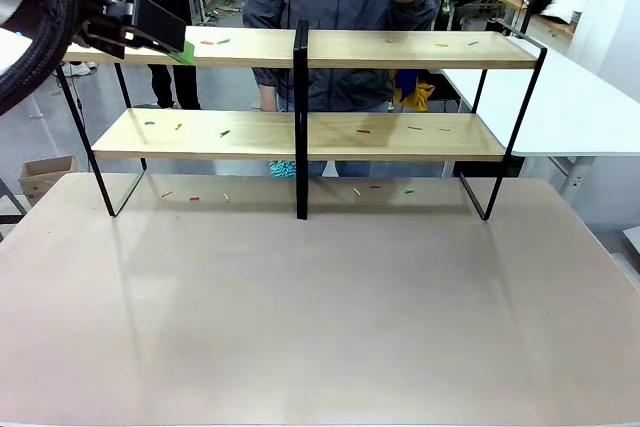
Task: Clean the shelves.
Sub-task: Pick up the Duster when the human hands it over.
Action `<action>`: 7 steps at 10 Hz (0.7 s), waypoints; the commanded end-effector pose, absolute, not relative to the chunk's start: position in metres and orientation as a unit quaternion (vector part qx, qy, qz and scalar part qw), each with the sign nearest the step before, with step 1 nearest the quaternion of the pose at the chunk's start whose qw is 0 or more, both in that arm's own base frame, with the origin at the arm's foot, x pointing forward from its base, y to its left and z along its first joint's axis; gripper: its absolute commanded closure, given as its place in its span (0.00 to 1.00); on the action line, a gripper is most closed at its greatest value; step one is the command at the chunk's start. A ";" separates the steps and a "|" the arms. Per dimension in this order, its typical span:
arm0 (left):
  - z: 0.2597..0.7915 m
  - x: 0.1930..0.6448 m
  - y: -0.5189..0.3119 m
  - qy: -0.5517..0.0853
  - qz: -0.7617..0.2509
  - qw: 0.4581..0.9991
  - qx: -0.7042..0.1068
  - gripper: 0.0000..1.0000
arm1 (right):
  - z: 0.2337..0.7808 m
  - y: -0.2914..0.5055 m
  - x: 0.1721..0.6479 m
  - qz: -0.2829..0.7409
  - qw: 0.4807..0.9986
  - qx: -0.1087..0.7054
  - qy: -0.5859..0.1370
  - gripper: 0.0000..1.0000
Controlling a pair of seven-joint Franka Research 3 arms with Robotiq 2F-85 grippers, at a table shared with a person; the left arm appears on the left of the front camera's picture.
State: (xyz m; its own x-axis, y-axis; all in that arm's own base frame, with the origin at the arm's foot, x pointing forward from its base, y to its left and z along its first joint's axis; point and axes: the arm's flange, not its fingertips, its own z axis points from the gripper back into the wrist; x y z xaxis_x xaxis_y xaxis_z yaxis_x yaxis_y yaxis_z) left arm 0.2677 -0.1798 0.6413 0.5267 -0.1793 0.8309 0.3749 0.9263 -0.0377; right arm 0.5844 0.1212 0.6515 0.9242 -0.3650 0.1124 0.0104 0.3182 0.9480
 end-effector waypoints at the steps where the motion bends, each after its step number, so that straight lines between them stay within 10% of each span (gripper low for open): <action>1: 0.643 0.266 -0.179 -0.462 -0.163 0.866 -0.102 0.00 | 0.661 0.129 0.597 -0.135 0.795 0.566 -0.171 0.00; 7: 0.643 0.266 -0.179 -0.462 -0.163 0.866 -0.102 0.00 | 0.650 0.118 0.591 -0.142 0.796 0.563 -0.169 0.00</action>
